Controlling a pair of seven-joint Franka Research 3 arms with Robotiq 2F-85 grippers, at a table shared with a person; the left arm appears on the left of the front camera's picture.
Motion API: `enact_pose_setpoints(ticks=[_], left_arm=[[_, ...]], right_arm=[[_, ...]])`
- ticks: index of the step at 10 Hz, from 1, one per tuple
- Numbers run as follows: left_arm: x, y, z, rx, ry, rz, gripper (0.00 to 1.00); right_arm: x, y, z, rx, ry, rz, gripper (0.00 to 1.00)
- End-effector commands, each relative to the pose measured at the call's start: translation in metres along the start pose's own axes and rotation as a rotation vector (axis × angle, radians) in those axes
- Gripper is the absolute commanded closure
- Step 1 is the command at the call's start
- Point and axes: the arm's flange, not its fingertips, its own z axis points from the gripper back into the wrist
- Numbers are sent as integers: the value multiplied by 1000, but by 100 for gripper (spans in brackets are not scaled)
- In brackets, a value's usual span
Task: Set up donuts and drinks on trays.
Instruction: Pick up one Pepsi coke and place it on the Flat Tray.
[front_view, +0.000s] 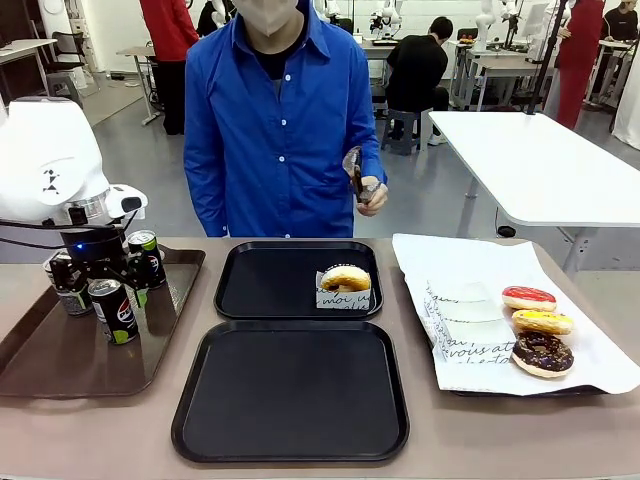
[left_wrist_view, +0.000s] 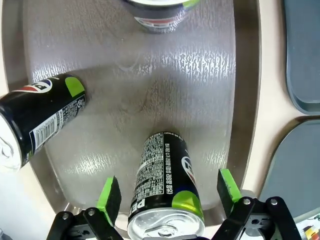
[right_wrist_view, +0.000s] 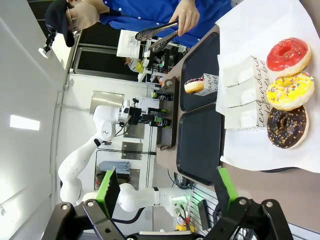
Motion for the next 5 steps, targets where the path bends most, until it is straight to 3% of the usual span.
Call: enact_pose_setpoints(ticks=[1, 3, 5], left_arm=[[-11, 2, 4, 15, 3, -8, 0], [-13, 2, 5, 11, -2, -15, 0], [-11, 4, 6, -3, -34, -16, 18]], right_arm=[[1, 0, 0, 17, -2, 11, 0], [1, 0, 0, 17, -2, 11, 0], [1, 0, 0, 17, -2, 11, 0]])
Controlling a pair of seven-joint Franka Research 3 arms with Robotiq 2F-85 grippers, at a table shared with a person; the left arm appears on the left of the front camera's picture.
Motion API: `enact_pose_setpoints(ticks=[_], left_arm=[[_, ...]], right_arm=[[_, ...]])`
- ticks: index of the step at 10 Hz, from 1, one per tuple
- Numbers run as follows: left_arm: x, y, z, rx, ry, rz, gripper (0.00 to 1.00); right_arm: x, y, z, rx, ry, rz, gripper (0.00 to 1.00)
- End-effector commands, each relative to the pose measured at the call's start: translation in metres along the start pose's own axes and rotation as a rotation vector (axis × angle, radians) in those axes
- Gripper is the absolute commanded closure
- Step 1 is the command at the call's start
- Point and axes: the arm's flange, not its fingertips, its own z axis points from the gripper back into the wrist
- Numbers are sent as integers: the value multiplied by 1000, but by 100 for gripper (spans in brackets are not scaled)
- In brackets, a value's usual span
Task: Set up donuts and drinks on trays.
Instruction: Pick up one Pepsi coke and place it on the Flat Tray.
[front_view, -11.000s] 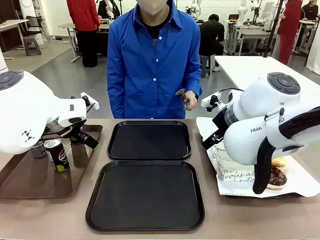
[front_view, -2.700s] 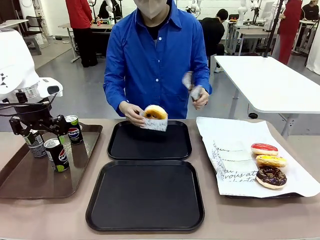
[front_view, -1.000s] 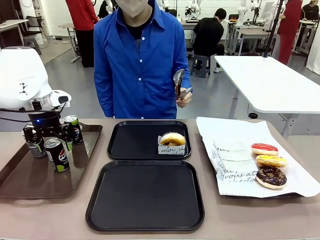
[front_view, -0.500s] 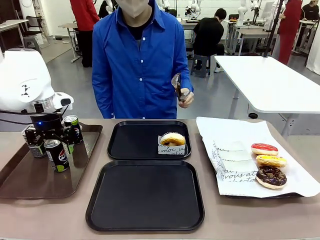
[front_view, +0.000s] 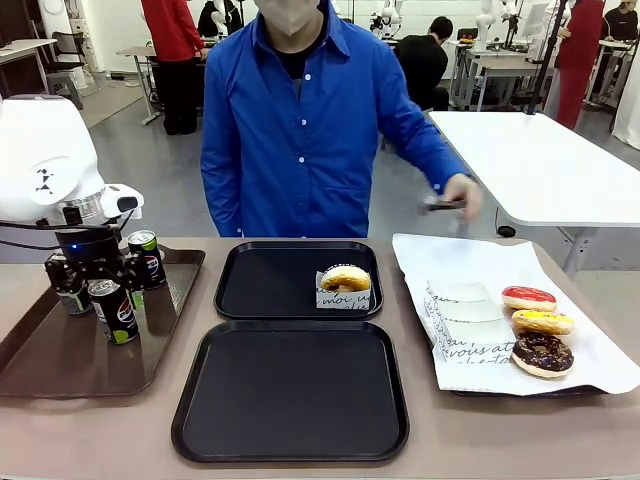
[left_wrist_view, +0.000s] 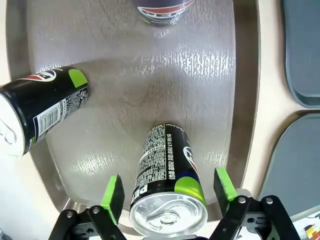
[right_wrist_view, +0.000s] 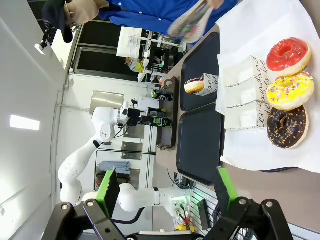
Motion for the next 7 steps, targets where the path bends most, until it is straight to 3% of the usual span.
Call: enact_pose_setpoints(ticks=[1, 7], left_arm=[[-3, 2, 0, -1, -26, -22, 26], [-4, 1, 6, 9, -35, -54, 81]], right_arm=[[1, 0, 0, 17, -2, 11, 0], [1, 0, 0, 17, -2, 11, 0]])
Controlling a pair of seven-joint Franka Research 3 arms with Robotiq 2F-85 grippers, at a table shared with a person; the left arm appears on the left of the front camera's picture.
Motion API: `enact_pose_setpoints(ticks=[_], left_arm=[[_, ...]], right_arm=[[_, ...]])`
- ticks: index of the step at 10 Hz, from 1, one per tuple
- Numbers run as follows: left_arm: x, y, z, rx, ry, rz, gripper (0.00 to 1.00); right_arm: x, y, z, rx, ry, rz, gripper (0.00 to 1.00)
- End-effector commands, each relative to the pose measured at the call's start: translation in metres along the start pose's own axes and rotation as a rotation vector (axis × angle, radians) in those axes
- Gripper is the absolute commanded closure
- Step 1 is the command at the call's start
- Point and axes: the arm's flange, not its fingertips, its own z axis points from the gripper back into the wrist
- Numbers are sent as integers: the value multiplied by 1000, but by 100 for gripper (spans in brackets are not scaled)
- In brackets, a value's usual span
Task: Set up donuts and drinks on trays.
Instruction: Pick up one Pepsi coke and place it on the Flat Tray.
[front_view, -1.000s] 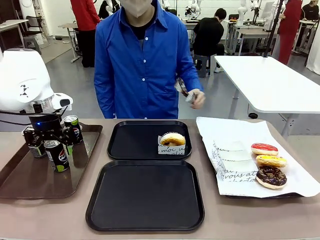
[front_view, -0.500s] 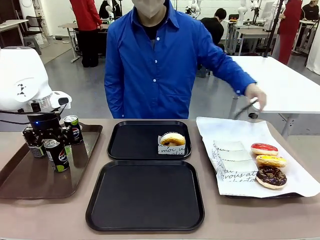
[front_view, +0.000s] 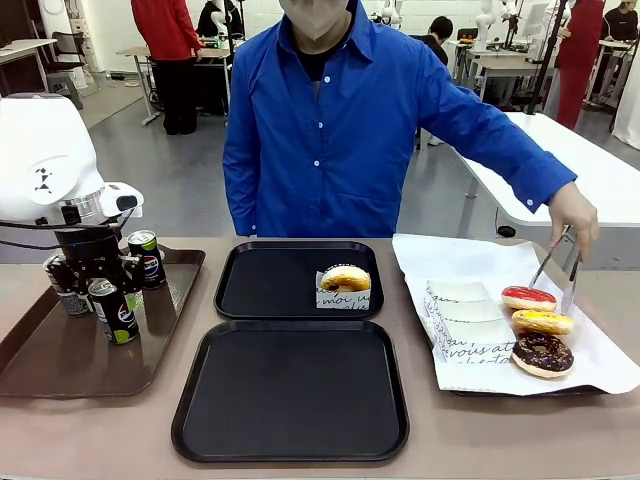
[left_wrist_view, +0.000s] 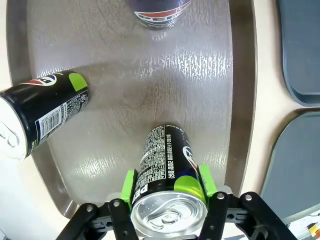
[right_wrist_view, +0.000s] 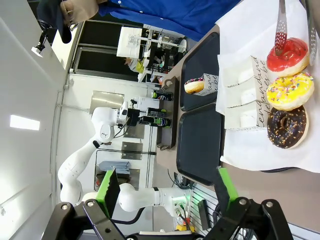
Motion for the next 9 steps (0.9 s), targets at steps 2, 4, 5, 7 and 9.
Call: enact_pose_setpoints(ticks=[2, 4, 5, 7, 9], left_arm=[[-11, -8, 39, -1, -68, -20, 97], [-33, -24, 104, -17, -154, -56, 97], [-44, -29, 123, -13, -176, -61, 97], [-52, -27, 139, -20, -187, -56, 97], [-53, -29, 143, 0, -197, -73, 97]], right_arm=[[1, 0, 0, 17, -2, 11, 0], [1, 0, 0, 17, -2, 11, 0], [1, 0, 0, 17, -2, 11, 0], [1, 0, 0, 17, -2, 11, 0], [1, 0, 0, 17, -2, 11, 0]])
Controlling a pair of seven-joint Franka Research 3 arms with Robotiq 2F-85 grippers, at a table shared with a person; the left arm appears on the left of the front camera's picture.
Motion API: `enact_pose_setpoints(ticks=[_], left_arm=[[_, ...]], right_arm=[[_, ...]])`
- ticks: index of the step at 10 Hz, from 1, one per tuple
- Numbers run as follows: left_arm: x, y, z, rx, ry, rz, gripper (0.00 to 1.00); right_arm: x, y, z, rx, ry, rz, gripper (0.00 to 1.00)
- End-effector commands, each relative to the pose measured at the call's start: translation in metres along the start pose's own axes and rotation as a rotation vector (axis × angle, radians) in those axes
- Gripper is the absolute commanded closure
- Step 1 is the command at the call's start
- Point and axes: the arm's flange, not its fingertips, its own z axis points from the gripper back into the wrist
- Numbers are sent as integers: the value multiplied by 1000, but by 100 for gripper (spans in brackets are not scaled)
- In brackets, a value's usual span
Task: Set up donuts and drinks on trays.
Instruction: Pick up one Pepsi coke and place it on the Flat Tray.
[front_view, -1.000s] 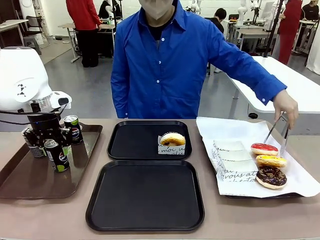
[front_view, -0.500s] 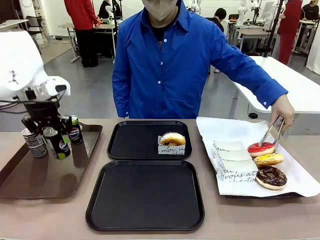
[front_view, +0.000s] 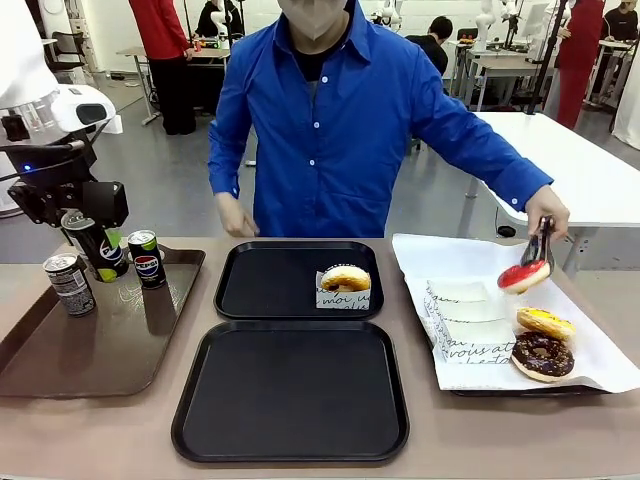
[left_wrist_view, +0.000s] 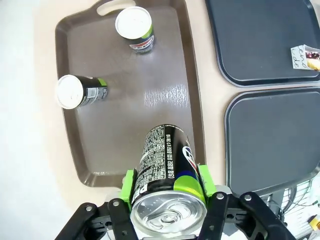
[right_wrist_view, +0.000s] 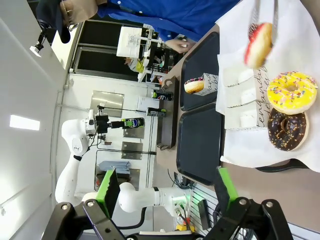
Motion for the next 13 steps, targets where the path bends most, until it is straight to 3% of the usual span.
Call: enact_pose_setpoints(ticks=[1, 3, 4, 7, 10, 13], left_arm=[[4, -4, -6, -1, -4, -7, 97], [4, -4, -6, -1, -4, -7, 97], [1, -2, -6, 2, 12, -5, 41], [50, -30, -13, -32, 84, -53, 41], [77, -74, -17, -8, 117, -105, 41], [92, -112, -48, -21, 147, -187, 41]], right_arm=[[1, 0, 0, 17, -3, 12, 0], [1, 0, 0, 17, -3, 12, 0], [1, 0, 0, 17, -3, 12, 0], [1, 0, 0, 17, -3, 12, 0], [1, 0, 0, 17, -3, 12, 0], [1, 0, 0, 17, -3, 12, 0]])
